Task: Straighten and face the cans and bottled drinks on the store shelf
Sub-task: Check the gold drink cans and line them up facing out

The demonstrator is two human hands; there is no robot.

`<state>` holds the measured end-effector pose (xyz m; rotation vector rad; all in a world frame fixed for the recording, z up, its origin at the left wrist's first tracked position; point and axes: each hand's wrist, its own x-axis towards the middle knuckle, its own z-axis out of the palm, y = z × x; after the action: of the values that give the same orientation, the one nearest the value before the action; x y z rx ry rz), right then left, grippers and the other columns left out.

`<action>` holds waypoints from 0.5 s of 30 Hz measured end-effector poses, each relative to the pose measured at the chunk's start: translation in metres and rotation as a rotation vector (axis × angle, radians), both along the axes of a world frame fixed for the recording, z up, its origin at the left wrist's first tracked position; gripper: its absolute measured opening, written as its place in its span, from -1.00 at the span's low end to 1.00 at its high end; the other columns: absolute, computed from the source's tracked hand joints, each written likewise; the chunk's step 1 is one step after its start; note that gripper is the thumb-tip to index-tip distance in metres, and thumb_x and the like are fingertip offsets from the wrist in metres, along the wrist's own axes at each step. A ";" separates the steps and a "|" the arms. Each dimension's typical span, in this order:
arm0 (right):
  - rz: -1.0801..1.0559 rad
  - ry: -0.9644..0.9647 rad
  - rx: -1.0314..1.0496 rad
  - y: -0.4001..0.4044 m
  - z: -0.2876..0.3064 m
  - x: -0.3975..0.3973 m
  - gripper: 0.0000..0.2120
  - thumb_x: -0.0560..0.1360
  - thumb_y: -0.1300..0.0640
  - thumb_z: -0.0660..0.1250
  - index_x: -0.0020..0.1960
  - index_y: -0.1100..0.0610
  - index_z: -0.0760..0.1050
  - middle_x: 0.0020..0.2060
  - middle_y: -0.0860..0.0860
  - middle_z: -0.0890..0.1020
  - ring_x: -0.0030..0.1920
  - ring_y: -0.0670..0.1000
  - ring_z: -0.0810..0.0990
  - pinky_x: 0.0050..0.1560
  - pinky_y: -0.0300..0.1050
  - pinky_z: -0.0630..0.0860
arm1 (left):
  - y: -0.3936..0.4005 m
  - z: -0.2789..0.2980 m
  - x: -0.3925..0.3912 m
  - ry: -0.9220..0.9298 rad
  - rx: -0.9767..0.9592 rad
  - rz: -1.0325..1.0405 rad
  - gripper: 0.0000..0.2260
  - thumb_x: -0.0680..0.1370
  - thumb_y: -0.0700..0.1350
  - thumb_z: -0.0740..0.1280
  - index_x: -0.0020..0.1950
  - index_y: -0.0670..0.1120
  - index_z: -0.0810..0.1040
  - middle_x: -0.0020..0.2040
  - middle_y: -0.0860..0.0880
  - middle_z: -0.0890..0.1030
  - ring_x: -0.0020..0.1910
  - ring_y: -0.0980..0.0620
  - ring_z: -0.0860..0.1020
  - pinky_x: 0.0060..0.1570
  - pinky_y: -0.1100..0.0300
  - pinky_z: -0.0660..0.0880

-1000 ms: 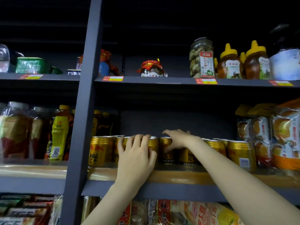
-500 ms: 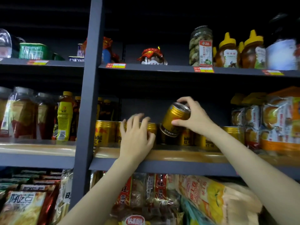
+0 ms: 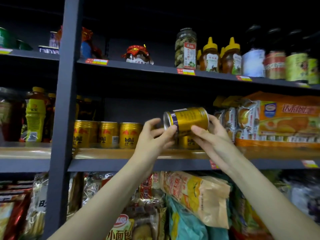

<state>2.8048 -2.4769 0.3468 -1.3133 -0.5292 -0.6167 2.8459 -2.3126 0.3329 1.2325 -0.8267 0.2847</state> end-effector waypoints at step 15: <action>0.464 0.229 0.414 0.013 -0.024 -0.007 -0.45 0.29 0.07 0.47 0.25 0.18 0.46 0.05 0.27 0.64 0.04 0.23 0.65 -0.12 0.05 0.64 | 0.022 0.008 -0.022 -0.668 0.325 0.248 -0.35 0.37 -0.07 0.46 0.34 0.14 0.19 0.30 0.28 0.38 0.31 0.33 0.33 0.16 0.46 0.35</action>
<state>2.7974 -2.4643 0.3224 -0.8153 -0.4657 -0.1706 2.8242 -2.2910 0.3409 1.5733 -1.3287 0.8172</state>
